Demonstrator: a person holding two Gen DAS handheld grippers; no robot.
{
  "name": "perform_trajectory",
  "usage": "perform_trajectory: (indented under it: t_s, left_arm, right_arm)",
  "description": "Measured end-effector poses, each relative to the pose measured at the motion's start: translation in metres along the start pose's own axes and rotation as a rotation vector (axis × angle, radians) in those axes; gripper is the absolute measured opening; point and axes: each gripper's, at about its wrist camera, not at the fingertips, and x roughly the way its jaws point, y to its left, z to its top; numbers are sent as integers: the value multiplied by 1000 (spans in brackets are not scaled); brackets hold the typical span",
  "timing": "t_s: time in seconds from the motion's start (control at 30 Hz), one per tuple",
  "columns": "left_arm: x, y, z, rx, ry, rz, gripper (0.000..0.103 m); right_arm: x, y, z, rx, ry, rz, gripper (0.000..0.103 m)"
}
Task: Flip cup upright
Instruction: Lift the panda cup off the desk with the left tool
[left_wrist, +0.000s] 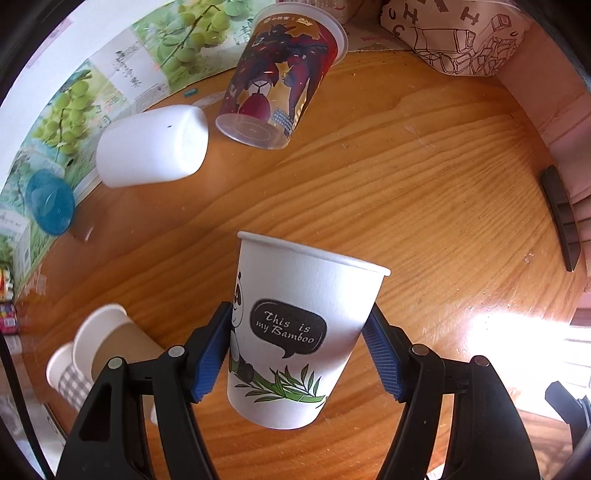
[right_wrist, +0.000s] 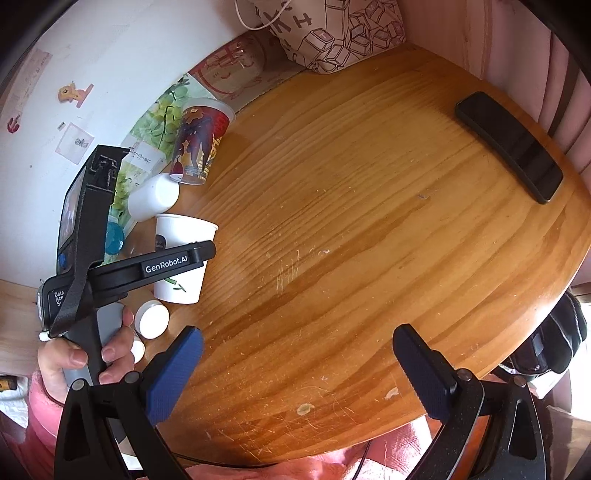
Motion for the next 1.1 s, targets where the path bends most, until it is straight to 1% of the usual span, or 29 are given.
perform_trajectory:
  t_s: [0.1,0.2,0.3,0.53,0.63,0.73,0.83,1.03,1.1]
  left_arm:
    - [-3,3,-7,-47,-10,3,73]
    - [-5,9,-12,-83,-26,23,73]
    - [-8,13,-13,-141,-32,42,73]
    - [-12,33,-36,-277,-52,46,73]
    - [-14,33,-46,-339,-58,39,73]
    - [-18,33,-63,-399,-48,56,73]
    - [-19,38,-74,-460,-45,29,73]
    - [-16,47,-98,-565,-34,0,73]
    - [-14,53,-108,-610,-27,-24,73]
  right_arm:
    - [-8,-5,-3,-41,4,10,103]
    - [-15,-10,-6,-88,8,18,103]
    - [-23,-13,-7,-136,11,22,103]
    - [-39,-18,-9,-254,9,43,103]
    - [-41,-21,-10,-287,21,56,103]
    - [-40,-21,-10,-316,34,62,103]
    - [-40,-20,-10,-339,55,71,103]
    - [-39,-12,-7,-384,69,88,103]
    - [-39,-10,-7,-399,75,91,103]
